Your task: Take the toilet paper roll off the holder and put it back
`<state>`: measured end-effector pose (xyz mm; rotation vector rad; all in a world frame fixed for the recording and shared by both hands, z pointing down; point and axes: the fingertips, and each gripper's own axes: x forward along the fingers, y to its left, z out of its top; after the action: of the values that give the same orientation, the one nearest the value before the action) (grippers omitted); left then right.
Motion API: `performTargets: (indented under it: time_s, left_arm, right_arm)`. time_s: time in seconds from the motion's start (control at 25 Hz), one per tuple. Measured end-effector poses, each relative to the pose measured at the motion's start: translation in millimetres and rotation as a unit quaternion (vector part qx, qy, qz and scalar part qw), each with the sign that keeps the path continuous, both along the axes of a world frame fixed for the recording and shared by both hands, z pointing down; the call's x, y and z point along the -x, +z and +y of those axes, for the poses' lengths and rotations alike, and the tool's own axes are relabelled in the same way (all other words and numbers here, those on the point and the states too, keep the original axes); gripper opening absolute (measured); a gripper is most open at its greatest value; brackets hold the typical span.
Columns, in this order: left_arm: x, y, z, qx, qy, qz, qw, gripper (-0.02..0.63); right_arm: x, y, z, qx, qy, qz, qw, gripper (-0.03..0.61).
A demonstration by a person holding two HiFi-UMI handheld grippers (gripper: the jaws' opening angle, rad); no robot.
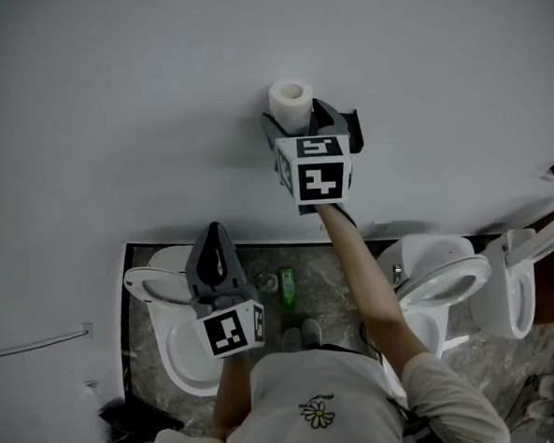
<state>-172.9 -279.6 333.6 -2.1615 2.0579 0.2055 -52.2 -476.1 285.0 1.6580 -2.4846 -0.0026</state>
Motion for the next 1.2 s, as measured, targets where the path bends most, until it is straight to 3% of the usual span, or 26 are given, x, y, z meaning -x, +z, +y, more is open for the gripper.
performTargets:
  time_s: [0.28,0.36,0.92,1.2]
  left_arm:
    - [-0.5,-1.1,-2.1,-0.002,0.000,0.001,1.0000,0.017]
    - [-2.3,-0.5,-3.6,-0.002,0.000,0.000,1.0000,0.017]
    - [1.7,-3.0,0.3,-0.004,-0.002,-0.003,1.0000,0.017]
    - [2.1,-8.1,1.8,-0.010,-0.006,-0.006,0.9999,0.017]
  right_arm:
    - [-5.5,-2.5,0.4,-0.002,0.009,0.005,1.000,0.334]
    - [-8.5,-2.5,-0.6,-0.003,0.011,0.005,1.000,0.293]
    - [-3.7,-4.5,3.3,-0.007,0.001,0.007,1.000,0.284]
    - [-3.8,-41.7,7.2,-0.050,-0.007,-0.004,0.999,0.282]
